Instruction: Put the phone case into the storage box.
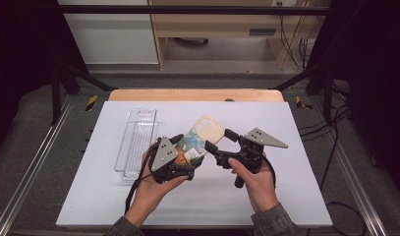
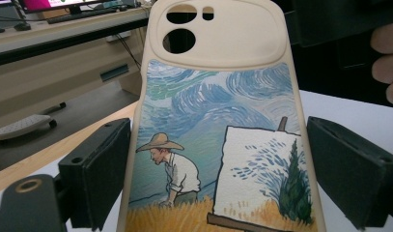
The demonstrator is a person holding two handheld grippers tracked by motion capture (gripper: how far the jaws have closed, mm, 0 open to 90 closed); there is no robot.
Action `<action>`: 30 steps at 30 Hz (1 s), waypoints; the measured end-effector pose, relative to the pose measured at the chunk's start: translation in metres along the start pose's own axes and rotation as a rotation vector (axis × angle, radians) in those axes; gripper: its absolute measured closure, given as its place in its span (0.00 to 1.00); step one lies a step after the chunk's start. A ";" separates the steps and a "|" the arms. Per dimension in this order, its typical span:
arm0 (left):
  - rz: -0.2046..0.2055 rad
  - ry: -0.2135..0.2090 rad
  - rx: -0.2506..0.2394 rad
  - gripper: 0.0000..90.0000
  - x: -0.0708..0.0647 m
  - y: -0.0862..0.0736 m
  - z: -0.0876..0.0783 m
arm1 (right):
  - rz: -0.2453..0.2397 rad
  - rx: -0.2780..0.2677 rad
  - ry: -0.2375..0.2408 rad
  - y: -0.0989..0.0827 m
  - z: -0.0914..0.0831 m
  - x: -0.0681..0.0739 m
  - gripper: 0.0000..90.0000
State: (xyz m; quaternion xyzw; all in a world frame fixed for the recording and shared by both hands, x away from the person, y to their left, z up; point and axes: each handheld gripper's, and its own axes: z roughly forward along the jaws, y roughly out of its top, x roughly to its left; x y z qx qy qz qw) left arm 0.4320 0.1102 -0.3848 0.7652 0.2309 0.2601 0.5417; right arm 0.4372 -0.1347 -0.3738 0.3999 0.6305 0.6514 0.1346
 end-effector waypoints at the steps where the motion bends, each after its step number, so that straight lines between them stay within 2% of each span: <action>1: 0.000 -0.004 -0.004 0.12 -0.002 0.000 -0.001 | 0.009 0.000 0.008 0.000 0.001 0.000 0.16; 8: -0.005 -0.011 -0.032 0.12 -0.007 -0.002 -0.002 | 0.079 -0.003 0.049 0.001 0.006 -0.001 0.28; 13: -0.001 -0.014 -0.036 0.12 -0.009 -0.002 -0.002 | 0.073 0.002 0.052 0.001 0.007 0.000 0.35; 14: 0.001 -0.012 -0.042 0.12 -0.010 -0.002 -0.003 | 0.061 0.006 0.056 0.001 0.008 0.001 0.41; 16: 0.006 -0.010 -0.044 0.12 -0.011 -0.002 -0.004 | 0.053 0.014 0.060 0.001 0.008 0.002 0.44; 18: 0.010 -0.010 -0.043 0.12 -0.011 -0.002 -0.004 | 0.055 0.017 0.066 0.002 0.008 0.002 0.45; 23: 0.009 -0.010 -0.051 0.12 -0.013 -0.003 -0.006 | 0.070 0.018 0.097 0.005 0.008 0.002 0.56; 27: 0.004 -0.010 -0.055 0.12 -0.013 -0.005 -0.006 | 0.077 0.027 0.095 0.007 0.009 0.002 0.59; 30: -0.007 -0.010 -0.062 0.12 -0.013 -0.005 -0.006 | 0.086 0.030 0.103 0.008 0.009 0.001 0.66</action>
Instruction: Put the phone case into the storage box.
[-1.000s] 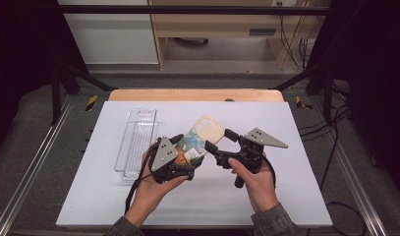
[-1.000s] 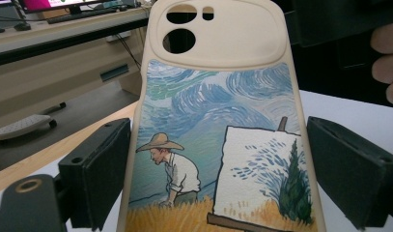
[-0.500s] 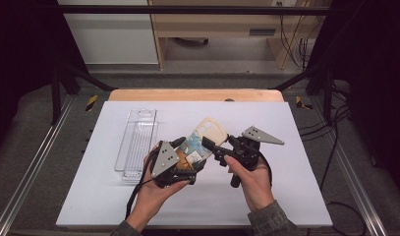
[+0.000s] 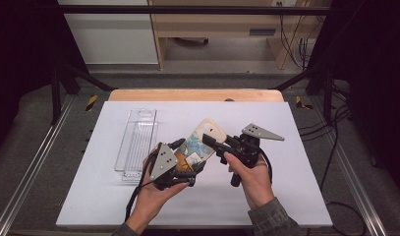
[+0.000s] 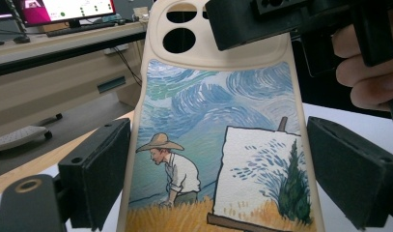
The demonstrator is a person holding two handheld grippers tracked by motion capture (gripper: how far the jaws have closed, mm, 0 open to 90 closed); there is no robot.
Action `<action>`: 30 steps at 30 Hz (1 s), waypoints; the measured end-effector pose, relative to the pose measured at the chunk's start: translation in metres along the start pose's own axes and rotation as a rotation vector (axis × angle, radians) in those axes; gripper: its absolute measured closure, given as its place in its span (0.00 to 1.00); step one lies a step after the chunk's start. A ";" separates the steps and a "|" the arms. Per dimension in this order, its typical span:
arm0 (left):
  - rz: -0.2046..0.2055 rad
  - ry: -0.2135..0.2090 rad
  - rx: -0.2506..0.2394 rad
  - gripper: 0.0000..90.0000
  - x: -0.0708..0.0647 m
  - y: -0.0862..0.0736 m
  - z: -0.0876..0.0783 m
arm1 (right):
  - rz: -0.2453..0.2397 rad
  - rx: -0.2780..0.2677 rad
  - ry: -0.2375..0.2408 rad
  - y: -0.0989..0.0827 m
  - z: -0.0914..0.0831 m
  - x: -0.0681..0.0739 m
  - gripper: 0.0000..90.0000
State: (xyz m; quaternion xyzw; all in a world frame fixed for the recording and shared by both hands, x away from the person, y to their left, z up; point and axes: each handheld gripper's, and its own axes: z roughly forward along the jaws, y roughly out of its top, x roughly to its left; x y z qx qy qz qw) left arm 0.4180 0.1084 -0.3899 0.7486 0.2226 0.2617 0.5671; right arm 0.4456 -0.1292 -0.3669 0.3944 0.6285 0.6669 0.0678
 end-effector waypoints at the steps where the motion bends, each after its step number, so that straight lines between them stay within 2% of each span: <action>1: 0.001 -0.001 0.002 0.12 0.000 0.000 0.000 | 0.008 -0.001 0.006 0.000 0.000 0.000 0.68; 5: -0.004 -0.005 0.000 0.12 0.001 0.000 0.000 | 0.027 -0.007 0.024 0.001 0.000 -0.002 0.76; 9: -0.025 -0.022 0.006 0.12 0.003 -0.002 0.001 | 0.037 -0.013 0.047 0.002 0.000 -0.004 0.85; 12: -0.028 -0.023 0.008 0.12 0.003 -0.002 0.002 | 0.050 -0.013 0.066 0.002 0.001 -0.004 0.88; 15: -0.007 -0.013 0.018 0.12 0.002 -0.004 0.005 | 0.079 -0.004 0.126 0.003 0.002 -0.002 0.96; 23: -0.004 -0.007 0.003 0.12 0.000 -0.008 0.006 | 0.024 0.014 0.131 0.003 0.002 0.003 0.97; 27: 0.014 -0.007 -0.011 0.11 0.000 -0.009 0.006 | -0.034 0.021 0.106 0.006 0.002 0.008 0.97; 30: 0.020 -0.006 -0.030 0.06 0.000 -0.009 0.005 | -0.084 0.022 0.076 0.009 0.001 0.012 0.97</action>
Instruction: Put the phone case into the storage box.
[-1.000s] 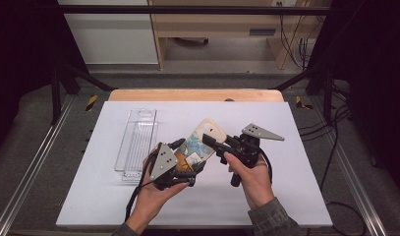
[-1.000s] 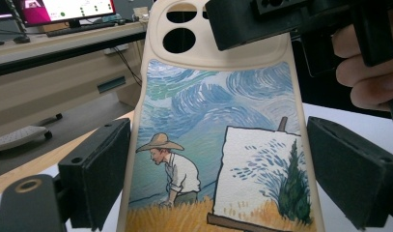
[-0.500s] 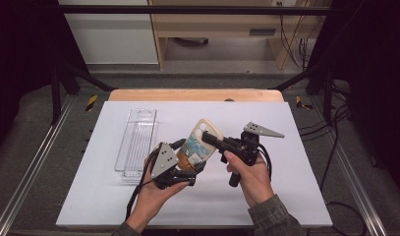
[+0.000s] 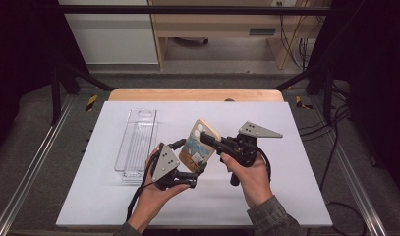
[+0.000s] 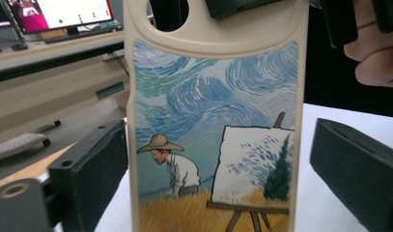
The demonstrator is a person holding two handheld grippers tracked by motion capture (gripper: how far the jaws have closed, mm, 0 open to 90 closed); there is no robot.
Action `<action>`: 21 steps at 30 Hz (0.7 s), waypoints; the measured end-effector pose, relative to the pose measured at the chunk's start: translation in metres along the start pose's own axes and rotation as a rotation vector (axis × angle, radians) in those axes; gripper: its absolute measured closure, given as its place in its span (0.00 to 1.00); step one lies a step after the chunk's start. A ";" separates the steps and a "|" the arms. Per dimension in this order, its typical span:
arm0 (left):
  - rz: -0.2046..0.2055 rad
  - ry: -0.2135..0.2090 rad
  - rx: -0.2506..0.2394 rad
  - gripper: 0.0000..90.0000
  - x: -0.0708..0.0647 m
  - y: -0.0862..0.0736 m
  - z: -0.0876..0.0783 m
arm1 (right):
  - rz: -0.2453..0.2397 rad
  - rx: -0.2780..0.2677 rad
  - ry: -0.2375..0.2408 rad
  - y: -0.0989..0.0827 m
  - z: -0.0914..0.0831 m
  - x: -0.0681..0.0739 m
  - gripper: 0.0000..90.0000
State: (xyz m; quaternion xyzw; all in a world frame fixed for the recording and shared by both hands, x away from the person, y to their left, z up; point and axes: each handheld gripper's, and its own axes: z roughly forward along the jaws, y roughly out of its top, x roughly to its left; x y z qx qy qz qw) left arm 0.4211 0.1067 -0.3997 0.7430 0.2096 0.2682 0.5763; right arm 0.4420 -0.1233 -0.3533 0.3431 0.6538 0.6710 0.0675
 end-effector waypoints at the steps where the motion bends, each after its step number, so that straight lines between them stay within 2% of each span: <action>1: -0.004 0.003 -0.005 0.04 0.000 0.000 0.000 | -0.017 0.004 -0.010 0.001 0.000 0.001 0.97; 7: -0.044 0.010 -0.006 0.04 0.004 -0.004 0.001 | -0.099 0.024 -0.064 0.001 0.002 0.005 0.97; 12: -0.050 0.008 0.003 0.04 0.005 -0.007 0.002 | -0.113 0.042 -0.068 -0.003 0.006 0.006 0.97; 15: -0.054 -0.013 0.013 0.03 0.003 -0.010 0.004 | -0.111 0.046 -0.066 -0.006 0.008 0.007 0.97; 21: -0.071 -0.015 0.010 0.03 0.003 -0.010 0.006 | -0.154 0.073 -0.074 -0.010 0.009 0.014 0.97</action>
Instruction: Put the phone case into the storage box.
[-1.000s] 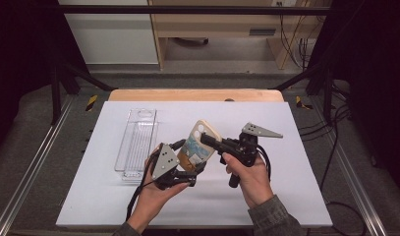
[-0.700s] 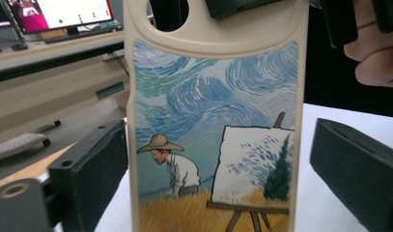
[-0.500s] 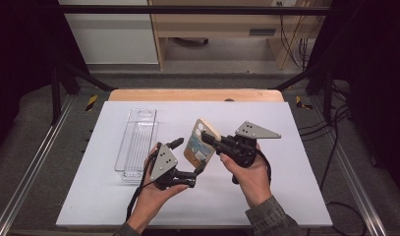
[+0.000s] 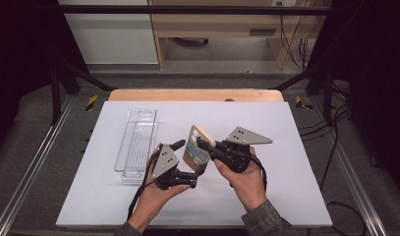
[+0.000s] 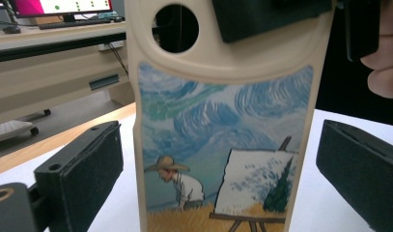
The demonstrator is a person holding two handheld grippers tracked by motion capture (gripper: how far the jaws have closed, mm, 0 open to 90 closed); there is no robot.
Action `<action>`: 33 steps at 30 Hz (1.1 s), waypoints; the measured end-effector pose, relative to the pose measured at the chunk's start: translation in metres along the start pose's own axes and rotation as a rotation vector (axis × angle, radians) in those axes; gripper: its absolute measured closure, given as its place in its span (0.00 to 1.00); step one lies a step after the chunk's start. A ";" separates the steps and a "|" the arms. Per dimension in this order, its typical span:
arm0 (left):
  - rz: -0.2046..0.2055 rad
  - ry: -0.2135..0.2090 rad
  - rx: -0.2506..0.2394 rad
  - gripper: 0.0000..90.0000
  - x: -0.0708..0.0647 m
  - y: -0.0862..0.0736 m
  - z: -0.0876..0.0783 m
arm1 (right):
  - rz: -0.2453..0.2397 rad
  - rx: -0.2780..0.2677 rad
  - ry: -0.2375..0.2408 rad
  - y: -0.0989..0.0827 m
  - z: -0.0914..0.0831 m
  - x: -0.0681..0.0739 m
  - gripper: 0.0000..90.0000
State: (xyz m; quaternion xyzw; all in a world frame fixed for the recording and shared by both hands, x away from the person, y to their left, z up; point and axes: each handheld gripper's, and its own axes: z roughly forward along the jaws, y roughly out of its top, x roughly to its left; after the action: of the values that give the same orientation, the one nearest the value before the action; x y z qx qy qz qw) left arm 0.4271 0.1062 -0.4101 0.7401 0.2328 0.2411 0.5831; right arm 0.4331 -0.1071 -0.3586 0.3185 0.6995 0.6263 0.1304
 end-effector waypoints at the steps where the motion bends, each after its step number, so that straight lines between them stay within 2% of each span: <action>1: -0.001 -0.003 -0.003 0.03 -0.001 0.000 0.000 | -0.008 0.004 0.000 -0.001 0.000 0.001 0.97; 10: -0.002 -0.008 0.013 0.02 -0.001 -0.001 0.002 | -0.016 0.036 0.016 -0.008 0.006 0.005 0.97; 23: -0.014 -0.013 -0.001 0.02 -0.001 0.000 0.001 | -0.018 0.066 0.034 -0.018 0.013 0.010 0.97; 33: -0.013 -0.007 -0.005 0.10 -0.001 0.001 -0.002 | -0.015 0.072 0.035 -0.019 0.014 0.010 0.97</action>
State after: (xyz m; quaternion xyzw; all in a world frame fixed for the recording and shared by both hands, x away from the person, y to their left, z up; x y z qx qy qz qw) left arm 0.4256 0.1068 -0.4088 0.7379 0.2349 0.2356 0.5872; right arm 0.4286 -0.0902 -0.3769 0.3067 0.7262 0.6051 0.1111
